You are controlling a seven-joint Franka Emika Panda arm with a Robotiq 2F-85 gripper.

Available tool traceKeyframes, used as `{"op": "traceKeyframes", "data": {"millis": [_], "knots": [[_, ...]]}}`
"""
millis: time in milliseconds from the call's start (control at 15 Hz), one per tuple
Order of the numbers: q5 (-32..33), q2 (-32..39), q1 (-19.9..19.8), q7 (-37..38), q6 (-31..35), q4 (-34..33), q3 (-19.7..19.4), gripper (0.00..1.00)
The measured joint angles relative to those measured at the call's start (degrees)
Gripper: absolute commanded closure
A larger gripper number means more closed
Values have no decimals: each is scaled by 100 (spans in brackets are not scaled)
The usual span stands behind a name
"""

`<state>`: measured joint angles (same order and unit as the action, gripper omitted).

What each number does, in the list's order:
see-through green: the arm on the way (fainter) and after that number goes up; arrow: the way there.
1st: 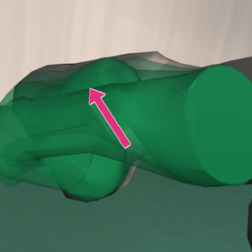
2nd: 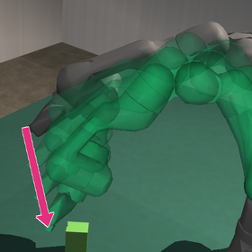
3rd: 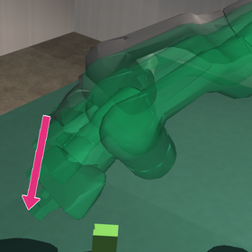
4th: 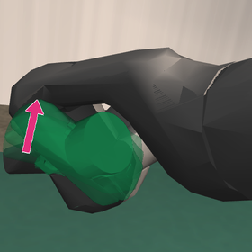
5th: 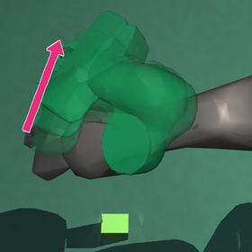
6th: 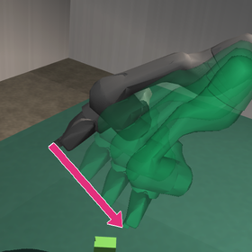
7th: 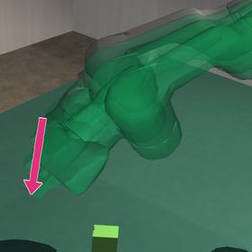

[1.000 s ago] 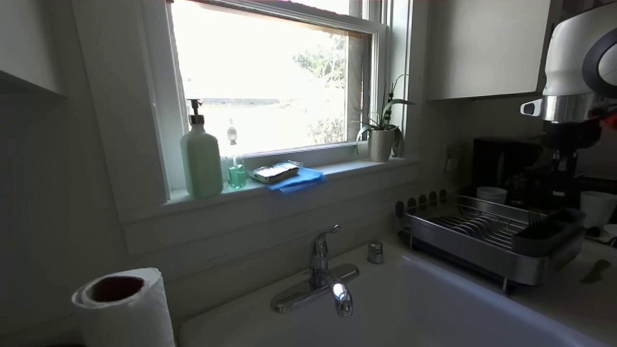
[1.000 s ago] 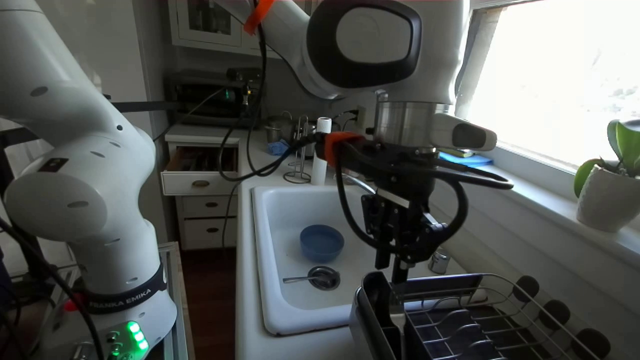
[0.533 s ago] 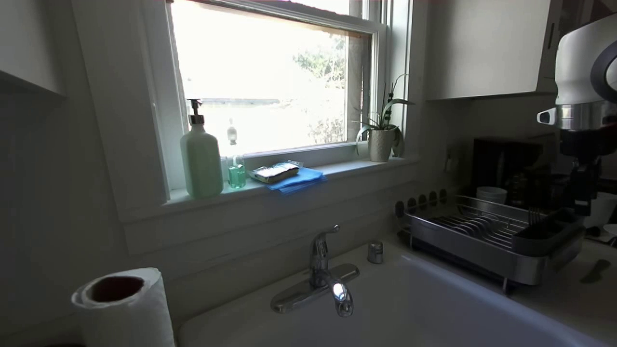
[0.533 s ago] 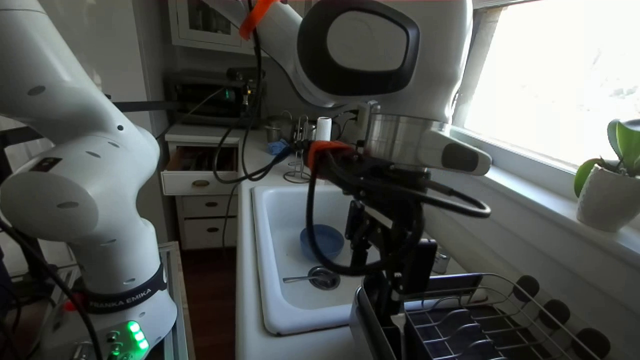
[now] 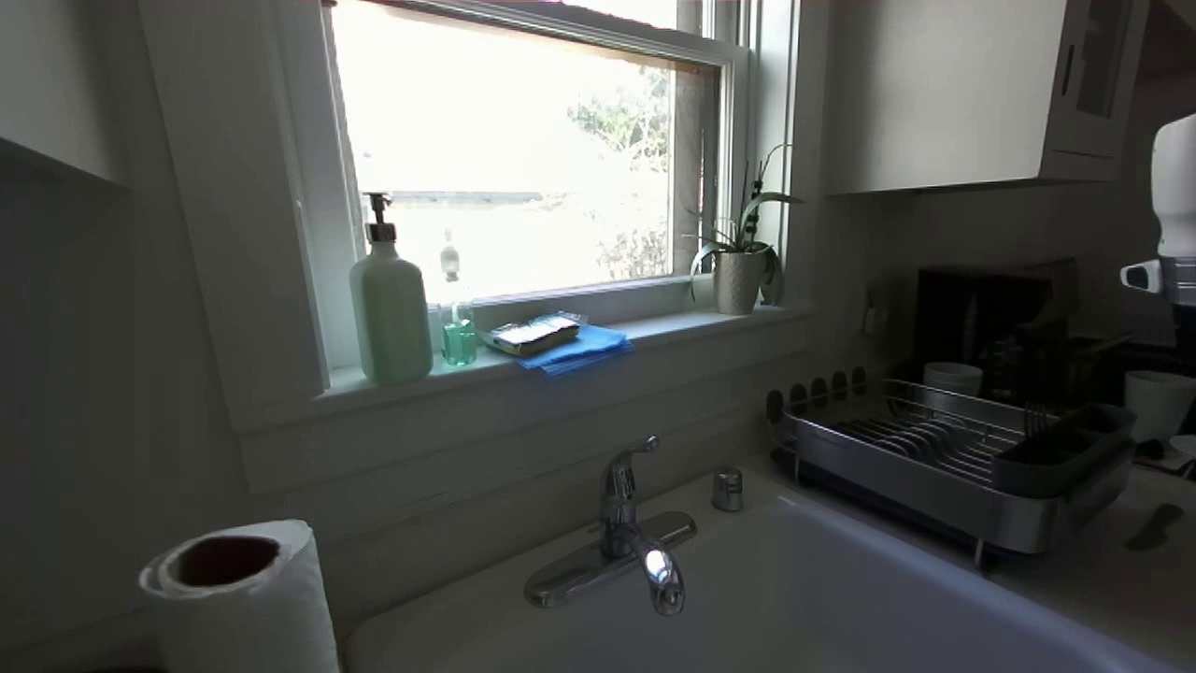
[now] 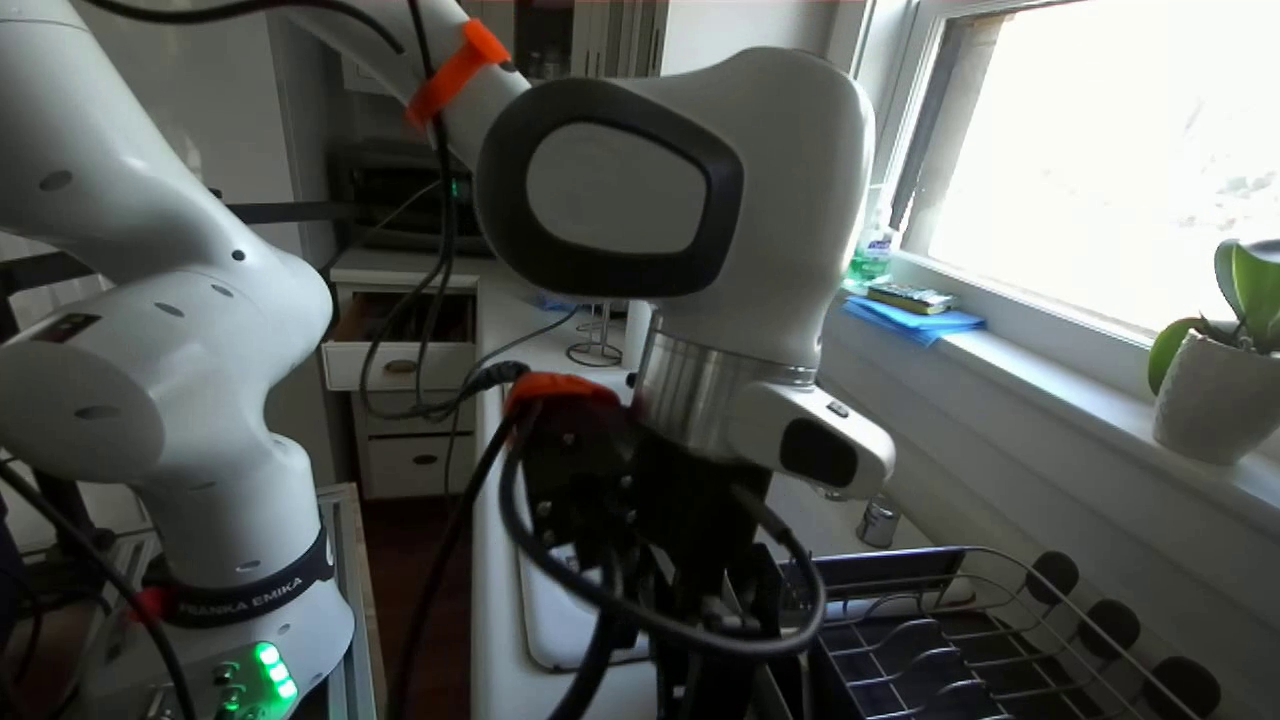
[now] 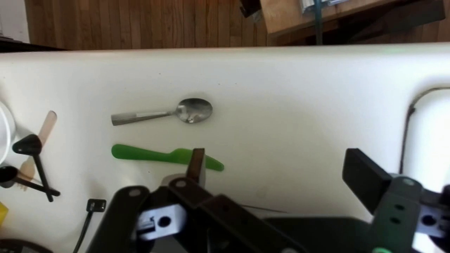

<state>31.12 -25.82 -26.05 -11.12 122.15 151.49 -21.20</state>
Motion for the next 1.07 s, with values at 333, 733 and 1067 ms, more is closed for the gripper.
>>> {"op": "traceKeyframes", "data": {"millis": [333,733,1067], "knots": [[899,56,-578,7,1277,524,-451,0],[917,311,-691,59,1838,644,-644,0],[554,514,-688,-76,1845,574,-815,0]]}}
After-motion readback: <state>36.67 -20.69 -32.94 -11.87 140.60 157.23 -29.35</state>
